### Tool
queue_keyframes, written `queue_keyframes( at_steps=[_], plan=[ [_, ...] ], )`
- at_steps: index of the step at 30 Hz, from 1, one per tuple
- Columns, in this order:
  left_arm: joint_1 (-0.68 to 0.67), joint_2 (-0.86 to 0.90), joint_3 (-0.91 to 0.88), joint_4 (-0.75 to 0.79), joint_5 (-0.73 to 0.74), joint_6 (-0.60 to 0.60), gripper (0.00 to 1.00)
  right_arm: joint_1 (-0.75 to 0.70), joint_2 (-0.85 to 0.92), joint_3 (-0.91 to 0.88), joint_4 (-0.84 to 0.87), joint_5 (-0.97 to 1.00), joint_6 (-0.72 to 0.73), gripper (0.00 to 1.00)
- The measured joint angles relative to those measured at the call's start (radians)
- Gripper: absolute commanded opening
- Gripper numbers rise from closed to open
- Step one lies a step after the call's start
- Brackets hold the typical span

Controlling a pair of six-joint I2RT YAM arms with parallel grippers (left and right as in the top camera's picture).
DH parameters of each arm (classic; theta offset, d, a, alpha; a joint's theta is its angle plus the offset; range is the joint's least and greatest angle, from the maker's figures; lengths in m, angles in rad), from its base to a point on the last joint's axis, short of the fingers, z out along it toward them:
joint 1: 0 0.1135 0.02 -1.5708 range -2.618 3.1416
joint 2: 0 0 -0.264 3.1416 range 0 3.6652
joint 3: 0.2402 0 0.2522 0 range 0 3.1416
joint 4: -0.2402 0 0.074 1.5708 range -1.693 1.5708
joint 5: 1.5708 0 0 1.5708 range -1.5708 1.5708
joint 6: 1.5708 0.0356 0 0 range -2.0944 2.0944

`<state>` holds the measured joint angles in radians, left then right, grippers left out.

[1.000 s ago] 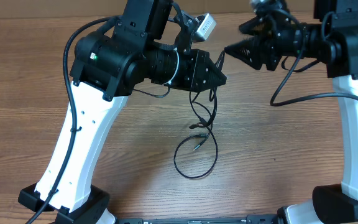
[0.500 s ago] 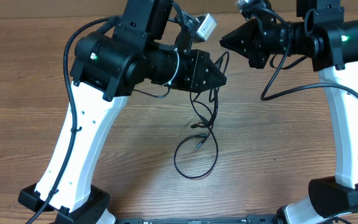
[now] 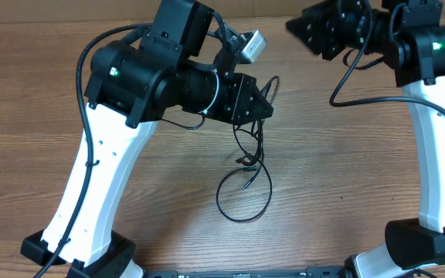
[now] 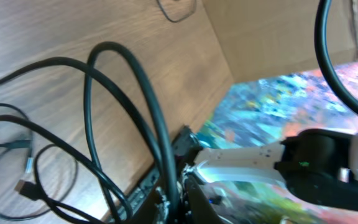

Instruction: Untangle cables

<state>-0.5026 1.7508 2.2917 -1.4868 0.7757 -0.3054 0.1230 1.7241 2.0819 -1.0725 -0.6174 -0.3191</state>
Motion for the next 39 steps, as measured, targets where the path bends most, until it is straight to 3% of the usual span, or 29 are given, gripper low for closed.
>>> queue_keyframes(
  at_steps=[8,18,23,30,39],
  plan=[
    [0.034,-0.035,0.0,0.019,-0.141,0.013,0.11,0.001,0.0,0.0,-0.237,-0.119,-0.258,0.72],
    [0.071,-0.04,0.0,0.037,-0.14,-0.009,0.11,0.001,0.0,0.0,-0.255,-0.237,-0.445,0.72],
    [0.071,-0.04,0.0,0.037,-0.136,-0.029,0.14,0.001,0.0,0.0,-0.296,-0.229,-0.473,0.82],
    [0.102,-0.042,0.0,0.011,-0.22,-0.119,0.1,0.001,0.0,0.0,-0.296,-0.082,-0.377,0.89],
    [0.197,-0.067,0.0,-0.069,-0.23,-0.164,0.09,0.001,0.019,0.0,-0.377,0.319,0.052,0.9]
  ],
)
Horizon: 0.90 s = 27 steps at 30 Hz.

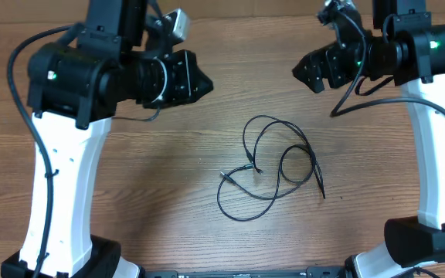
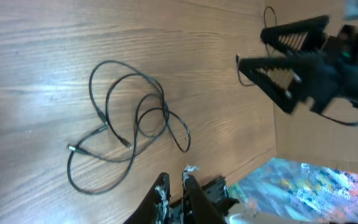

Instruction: Untangle cables

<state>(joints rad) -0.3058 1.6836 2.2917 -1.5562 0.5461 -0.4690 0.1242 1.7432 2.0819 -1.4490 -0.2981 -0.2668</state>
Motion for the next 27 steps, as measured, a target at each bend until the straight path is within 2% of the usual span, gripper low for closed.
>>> queue_keyframes(
  at_steps=[3,7,13,19,27],
  plan=[
    [-0.002,-0.02,0.0,-0.028,0.004,0.001,0.06,0.0,0.03,0.0,-0.066,0.046,0.092,0.9],
    [-0.002,-0.037,0.0,-0.043,0.007,0.004,0.06,0.0,0.053,-0.04,-0.08,0.072,0.146,0.9],
    [-0.001,-0.05,0.0,-0.045,0.008,0.005,0.11,0.0,0.056,-0.217,0.007,0.081,0.204,0.87],
    [-0.001,-0.069,0.0,-0.051,0.008,0.008,0.15,0.0,0.058,-0.432,0.122,0.005,0.103,0.88],
    [-0.001,-0.074,0.0,-0.053,0.01,0.008,0.18,0.0,0.059,-0.619,0.309,-0.031,0.011,0.91]
  ],
)
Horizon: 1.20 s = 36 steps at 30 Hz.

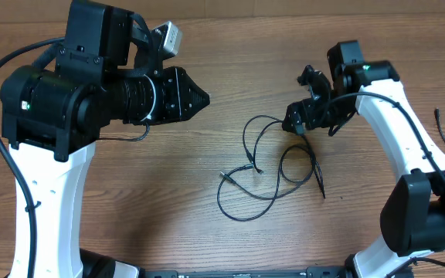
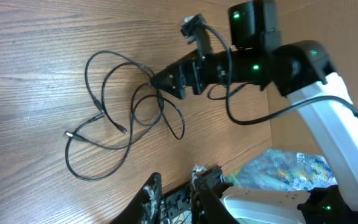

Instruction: Untangle cables

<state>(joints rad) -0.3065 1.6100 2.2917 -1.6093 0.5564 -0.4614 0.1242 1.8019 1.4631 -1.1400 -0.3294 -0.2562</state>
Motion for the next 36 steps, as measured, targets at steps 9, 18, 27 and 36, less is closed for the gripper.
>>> queue_keyframes(
  at_steps=[9,18,27,36],
  plan=[
    [0.0,0.0,0.0,-0.018,0.0,0.0,0.24,0.0,0.0,-0.196,0.305,-0.019,-0.132,0.93],
    [0.0,0.0,0.0,-0.021,0.0,0.0,0.25,0.0,0.0,-0.31,0.466,-0.023,-0.167,0.46],
    [0.0,0.0,0.0,-0.019,0.0,0.0,0.26,0.0,0.0,-0.364,0.511,-0.023,-0.159,0.04],
    [0.0,0.0,0.0,-0.019,0.0,0.0,0.27,0.0,0.003,-0.308,0.513,-0.157,-0.108,0.04]
  ],
)
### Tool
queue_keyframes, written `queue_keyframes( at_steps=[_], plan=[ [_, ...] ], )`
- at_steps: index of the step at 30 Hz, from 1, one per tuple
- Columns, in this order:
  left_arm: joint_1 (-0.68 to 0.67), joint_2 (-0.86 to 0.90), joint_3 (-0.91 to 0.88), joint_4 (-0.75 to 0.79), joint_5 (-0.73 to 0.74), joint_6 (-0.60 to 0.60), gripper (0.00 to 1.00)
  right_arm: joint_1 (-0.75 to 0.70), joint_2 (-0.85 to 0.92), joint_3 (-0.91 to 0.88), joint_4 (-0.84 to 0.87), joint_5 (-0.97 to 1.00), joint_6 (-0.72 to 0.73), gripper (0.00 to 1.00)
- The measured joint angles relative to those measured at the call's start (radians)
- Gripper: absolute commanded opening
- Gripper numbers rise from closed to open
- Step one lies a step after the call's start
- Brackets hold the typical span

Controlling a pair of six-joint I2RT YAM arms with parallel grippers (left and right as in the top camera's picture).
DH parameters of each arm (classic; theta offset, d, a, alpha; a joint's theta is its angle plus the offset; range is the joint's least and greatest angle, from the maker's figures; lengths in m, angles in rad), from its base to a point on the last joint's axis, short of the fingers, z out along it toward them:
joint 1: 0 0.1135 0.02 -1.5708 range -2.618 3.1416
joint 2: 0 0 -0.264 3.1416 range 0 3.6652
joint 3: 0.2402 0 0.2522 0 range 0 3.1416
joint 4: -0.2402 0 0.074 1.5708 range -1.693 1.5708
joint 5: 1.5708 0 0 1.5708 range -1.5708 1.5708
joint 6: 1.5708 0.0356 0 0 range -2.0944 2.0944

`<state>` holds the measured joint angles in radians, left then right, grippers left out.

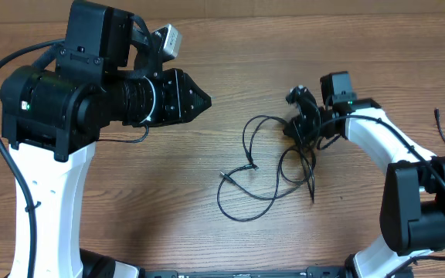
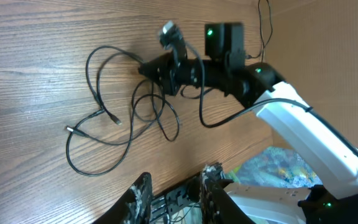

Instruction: Untangle cables

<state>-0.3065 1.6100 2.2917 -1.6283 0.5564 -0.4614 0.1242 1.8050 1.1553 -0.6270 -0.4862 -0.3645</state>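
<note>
A thin black cable [image 1: 251, 164] lies in a loose tangle of loops on the wooden table [image 1: 130, 201]; in the left wrist view the cable [image 2: 112, 118] sits mid-left. My right gripper [image 1: 292, 129] is down at the tangle's upper right edge and appears shut on a strand; the left wrist view shows the right gripper [image 2: 144, 67] there as a closed point. My left gripper [image 1: 204, 99] hangs above the table, left of the tangle. The left gripper [image 2: 174, 193] is open, nothing between its fingers [image 2: 138, 196].
A second thin black wire [image 1: 441, 123] lies at the table's right edge, also seen as the wire [image 2: 261, 15] at the top of the left wrist view. A cardboard wall [image 2: 328, 74] and a colourful cloth [image 2: 272, 168] lie beyond the table's edge.
My right gripper has settled a little lower onto the tangle, and the right-hand loops and the loose cable end have shifted left. My left gripper's fingers stand wider apart; that arm stayed put.
My left gripper first held the cable bunched up above the table. Then the cable lay spread on the table, the left gripper back at the upper left, the right one high at the back. The right gripper then stood at the tangle's edge and now grips it.
</note>
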Motion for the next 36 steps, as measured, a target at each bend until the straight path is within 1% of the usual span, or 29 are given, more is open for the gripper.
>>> queue_keyframes(
  at_steps=[4,8,12,14,18,21,25,28,31,36],
  plan=[
    [0.0,0.0,0.0,0.0,-0.001,0.0,0.27,0.0,0.0,0.172,-0.022,-0.089,0.079,0.04],
    [0.0,0.0,0.0,0.0,-0.001,0.0,0.27,0.0,0.0,0.408,-0.121,-0.131,0.125,0.04],
    [0.0,0.0,0.0,0.0,-0.005,0.0,0.27,0.0,-0.002,0.679,-0.225,-0.151,0.145,0.04],
    [0.0,0.0,0.0,0.0,-0.01,0.0,0.28,0.0,-0.001,0.785,-0.266,-0.154,0.156,0.04],
    [0.0,0.0,0.0,0.0,-0.019,0.0,0.29,0.0,-0.001,0.998,-0.3,-0.154,0.216,0.04],
    [0.0,0.0,0.0,0.0,-0.031,0.0,0.29,0.0,-0.001,1.127,-0.302,-0.155,0.29,0.04],
    [0.0,0.0,0.0,0.0,-0.058,0.0,0.33,0.0,-0.002,1.271,-0.304,-0.159,0.381,0.04],
    [0.0,0.0,0.0,0.0,-0.073,0.0,0.33,0.0,-0.002,1.352,-0.301,-0.161,0.428,0.04],
    [0.0,0.0,0.0,0.0,-0.089,0.0,0.33,0.0,-0.002,1.41,-0.283,-0.161,0.48,0.04],
    [-0.013,0.024,0.0,0.0,-0.118,0.002,0.32,0.0,-0.002,1.469,-0.204,-0.162,0.587,0.04]
  ],
)
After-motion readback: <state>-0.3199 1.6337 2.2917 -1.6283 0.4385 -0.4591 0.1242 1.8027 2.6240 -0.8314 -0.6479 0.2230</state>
